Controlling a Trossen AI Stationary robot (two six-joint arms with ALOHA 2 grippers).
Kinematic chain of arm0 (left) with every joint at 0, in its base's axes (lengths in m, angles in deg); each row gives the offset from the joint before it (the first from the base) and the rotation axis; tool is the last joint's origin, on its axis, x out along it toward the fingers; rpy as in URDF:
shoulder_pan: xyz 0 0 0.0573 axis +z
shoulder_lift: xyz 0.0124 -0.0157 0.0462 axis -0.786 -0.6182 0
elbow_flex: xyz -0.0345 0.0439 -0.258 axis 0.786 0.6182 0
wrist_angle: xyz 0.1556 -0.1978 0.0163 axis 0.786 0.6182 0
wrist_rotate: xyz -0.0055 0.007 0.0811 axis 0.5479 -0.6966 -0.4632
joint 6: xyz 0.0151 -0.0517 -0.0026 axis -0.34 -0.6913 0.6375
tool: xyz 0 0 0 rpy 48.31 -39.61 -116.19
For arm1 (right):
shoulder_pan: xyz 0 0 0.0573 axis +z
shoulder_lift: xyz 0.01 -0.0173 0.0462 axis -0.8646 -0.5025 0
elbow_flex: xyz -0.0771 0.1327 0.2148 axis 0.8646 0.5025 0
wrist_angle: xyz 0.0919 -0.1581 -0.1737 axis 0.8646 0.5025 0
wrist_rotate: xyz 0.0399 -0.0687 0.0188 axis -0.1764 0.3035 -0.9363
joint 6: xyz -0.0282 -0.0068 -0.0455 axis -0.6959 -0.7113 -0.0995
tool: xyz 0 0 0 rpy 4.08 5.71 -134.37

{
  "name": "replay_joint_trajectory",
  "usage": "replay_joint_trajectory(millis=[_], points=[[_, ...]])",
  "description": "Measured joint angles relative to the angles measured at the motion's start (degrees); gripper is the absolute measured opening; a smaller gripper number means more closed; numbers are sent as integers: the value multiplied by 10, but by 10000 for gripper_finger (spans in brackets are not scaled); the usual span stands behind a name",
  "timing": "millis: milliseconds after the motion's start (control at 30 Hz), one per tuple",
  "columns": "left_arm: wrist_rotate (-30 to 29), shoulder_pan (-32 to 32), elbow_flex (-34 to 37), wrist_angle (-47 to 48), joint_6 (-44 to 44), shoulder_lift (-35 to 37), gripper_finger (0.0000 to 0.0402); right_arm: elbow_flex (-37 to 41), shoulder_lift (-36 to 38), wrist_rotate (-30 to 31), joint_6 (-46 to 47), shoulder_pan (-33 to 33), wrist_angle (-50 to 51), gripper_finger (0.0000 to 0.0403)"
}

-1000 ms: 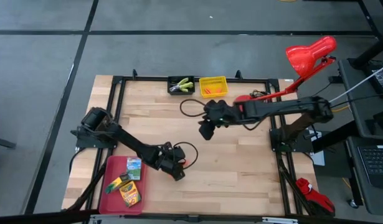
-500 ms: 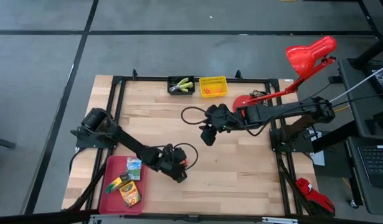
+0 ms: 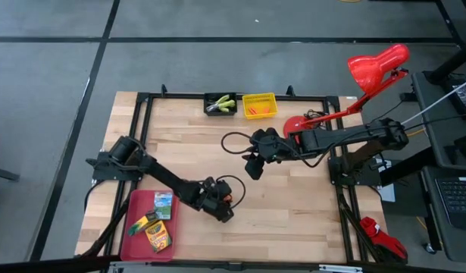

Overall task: Pick & Place School Supplies
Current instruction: Put the orange eraser into the yellow bin

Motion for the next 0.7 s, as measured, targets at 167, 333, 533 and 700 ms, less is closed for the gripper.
replay_joint_trajectory(millis=[167, 333, 533, 700], points=[[32, 5, -5, 38, -28, 1, 121, 0, 1, -1, -2, 0, -5, 162], [22, 1, -5, 41, -31, 1, 81, 0, 1, -1, -15, -1, -25, 162], [9, 1, -1, 33, -20, 11, 68, 0, 1, -1, -13, -2, -33, 162], [14, 23, 3, 44, 16, 41, 70, 0, 1, 1, -11, -2, -32, 162]])
